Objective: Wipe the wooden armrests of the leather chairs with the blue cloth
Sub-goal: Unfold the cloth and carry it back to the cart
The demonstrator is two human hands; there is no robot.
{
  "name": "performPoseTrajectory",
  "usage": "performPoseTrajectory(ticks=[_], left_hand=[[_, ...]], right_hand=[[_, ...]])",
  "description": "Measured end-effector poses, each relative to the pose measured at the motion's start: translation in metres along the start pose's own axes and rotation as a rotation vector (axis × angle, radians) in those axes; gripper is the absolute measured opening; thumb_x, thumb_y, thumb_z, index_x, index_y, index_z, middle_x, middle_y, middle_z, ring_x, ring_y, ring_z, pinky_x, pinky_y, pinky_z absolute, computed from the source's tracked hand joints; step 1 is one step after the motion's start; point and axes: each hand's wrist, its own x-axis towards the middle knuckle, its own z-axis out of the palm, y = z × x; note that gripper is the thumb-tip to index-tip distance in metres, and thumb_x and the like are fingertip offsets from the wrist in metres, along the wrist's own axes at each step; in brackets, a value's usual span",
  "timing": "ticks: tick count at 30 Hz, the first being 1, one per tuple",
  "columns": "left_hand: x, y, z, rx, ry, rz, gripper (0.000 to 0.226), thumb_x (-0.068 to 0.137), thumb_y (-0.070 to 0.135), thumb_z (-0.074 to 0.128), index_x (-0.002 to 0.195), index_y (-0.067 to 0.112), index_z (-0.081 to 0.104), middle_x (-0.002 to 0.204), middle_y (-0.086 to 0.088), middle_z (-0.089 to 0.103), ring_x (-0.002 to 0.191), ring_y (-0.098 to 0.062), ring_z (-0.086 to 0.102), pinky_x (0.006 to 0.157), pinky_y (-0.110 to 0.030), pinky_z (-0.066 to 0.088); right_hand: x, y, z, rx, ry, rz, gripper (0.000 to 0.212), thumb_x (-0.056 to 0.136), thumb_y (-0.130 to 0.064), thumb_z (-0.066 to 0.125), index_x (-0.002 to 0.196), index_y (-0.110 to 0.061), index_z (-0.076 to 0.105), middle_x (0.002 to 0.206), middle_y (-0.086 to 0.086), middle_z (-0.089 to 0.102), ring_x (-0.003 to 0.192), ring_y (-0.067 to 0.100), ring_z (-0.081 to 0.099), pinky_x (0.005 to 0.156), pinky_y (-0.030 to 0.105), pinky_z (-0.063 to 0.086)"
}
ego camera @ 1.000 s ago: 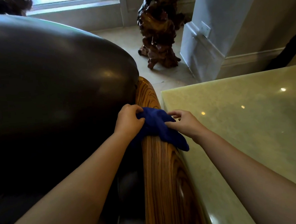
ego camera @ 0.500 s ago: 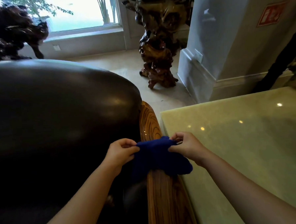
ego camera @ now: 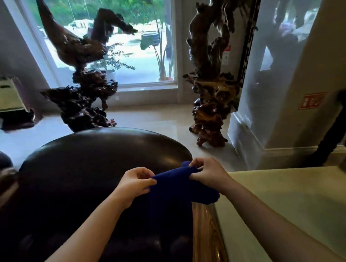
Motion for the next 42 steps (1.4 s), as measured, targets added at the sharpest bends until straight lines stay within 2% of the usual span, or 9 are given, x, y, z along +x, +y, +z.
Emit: performPoseTrajectory(ticks=[8, 13, 18, 25, 29, 32, 34, 37, 42], left_hand=[[-0.171, 0.026, -0.146, 0.052, 0.222, 0.104, 0.019, 0.071, 0.0, 0.071, 0.066, 0.018, 0.066, 0.064, 0.002, 0.064, 0.058, -0.004, 0.061, 0.051, -0.018, 0.051], [-0.278, -0.012, -0.23, 0.117, 0.326, 0.108, 0.018, 0.072, 0.005, 0.071, 0.067, 0.021, 0.068, 0.059, 0.007, 0.068, 0.058, -0.002, 0.064, 0.048, -0.016, 0.049], [-0.387, -0.059, -0.317, 0.211, 0.436, 0.118, 0.015, 0.073, 0.002, 0.07, 0.071, 0.018, 0.067, 0.064, 0.002, 0.065, 0.057, -0.007, 0.059, 0.048, -0.016, 0.048], [-0.516, -0.123, -0.44, 0.252, 0.588, 0.06, 0.018, 0.072, 0.003, 0.07, 0.069, 0.021, 0.066, 0.07, 0.0, 0.065, 0.062, -0.009, 0.061, 0.05, -0.016, 0.05], [-0.578, -0.153, -0.503, 0.24, 0.675, 0.001, 0.018, 0.072, 0.004, 0.069, 0.069, 0.022, 0.066, 0.07, -0.001, 0.064, 0.065, -0.013, 0.061, 0.057, -0.029, 0.051], [-0.612, -0.171, -0.542, 0.194, 0.772, -0.017, 0.02, 0.073, -0.002, 0.067, 0.069, 0.017, 0.064, 0.07, -0.005, 0.062, 0.066, -0.018, 0.058, 0.058, -0.031, 0.05], [-0.633, -0.184, -0.566, 0.16, 0.816, -0.038, 0.017, 0.074, -0.004, 0.065, 0.074, 0.013, 0.063, 0.074, -0.009, 0.061, 0.069, -0.02, 0.057, 0.061, -0.031, 0.05], [-0.66, -0.206, -0.607, 0.128, 0.877, -0.093, 0.012, 0.077, -0.003, 0.062, 0.082, 0.008, 0.061, 0.081, -0.011, 0.061, 0.075, -0.021, 0.058, 0.067, -0.031, 0.05], [-0.685, -0.241, -0.696, 0.108, 0.974, -0.181, 0.014, 0.078, -0.001, 0.061, 0.092, 0.003, 0.062, 0.089, -0.014, 0.063, 0.085, -0.025, 0.06, 0.073, -0.032, 0.052]], right_hand=[[-0.069, -0.173, 0.069, -0.041, -0.159, -0.242, 0.018, 0.075, -0.004, 0.066, 0.091, -0.013, 0.068, 0.095, 0.009, 0.068, 0.089, 0.022, 0.064, 0.084, 0.045, 0.055], [-0.115, -0.244, 0.159, -0.07, -0.251, -0.32, 0.021, 0.074, -0.005, 0.068, 0.093, -0.012, 0.068, 0.097, 0.009, 0.069, 0.091, 0.023, 0.064, 0.085, 0.045, 0.055], [-0.167, -0.305, 0.274, -0.089, -0.314, -0.381, 0.018, 0.069, -0.006, 0.068, 0.084, -0.015, 0.07, 0.088, 0.01, 0.072, 0.086, 0.024, 0.067, 0.082, 0.046, 0.055], [-0.226, -0.387, 0.435, -0.08, -0.425, -0.459, 0.014, 0.068, -0.01, 0.067, 0.08, -0.016, 0.069, 0.073, 0.0, 0.068, 0.079, 0.022, 0.067, 0.077, 0.04, 0.057], [-0.249, -0.436, 0.516, -0.107, -0.509, -0.516, 0.013, 0.07, -0.012, 0.068, 0.082, -0.015, 0.068, 0.082, 0.007, 0.07, 0.081, 0.024, 0.066, 0.075, 0.038, 0.056], [-0.256, -0.472, 0.57, -0.125, -0.564, -0.574, 0.008, 0.071, -0.01, 0.068, 0.076, -0.017, 0.068, 0.073, 0.003, 0.069, 0.072, 0.018, 0.066, 0.061, 0.027, 0.055], [-0.26, -0.497, 0.607, -0.134, -0.592, -0.628, 0.016, 0.071, -0.01, 0.069, 0.068, -0.025, 0.063, 0.066, -0.005, 0.064, 0.062, 0.009, 0.061, 0.049, 0.015, 0.046], [-0.263, -0.532, 0.665, -0.122, -0.682, -0.677, 0.022, 0.071, -0.012, 0.07, 0.067, -0.032, 0.061, 0.066, -0.012, 0.064, 0.062, 0.002, 0.061, 0.048, 0.014, 0.044], [-0.255, -0.586, 0.77, -0.092, -0.761, -0.742, 0.023, 0.071, -0.012, 0.07, 0.067, -0.033, 0.061, 0.066, -0.012, 0.063, 0.065, 0.006, 0.063, 0.05, 0.015, 0.047]])
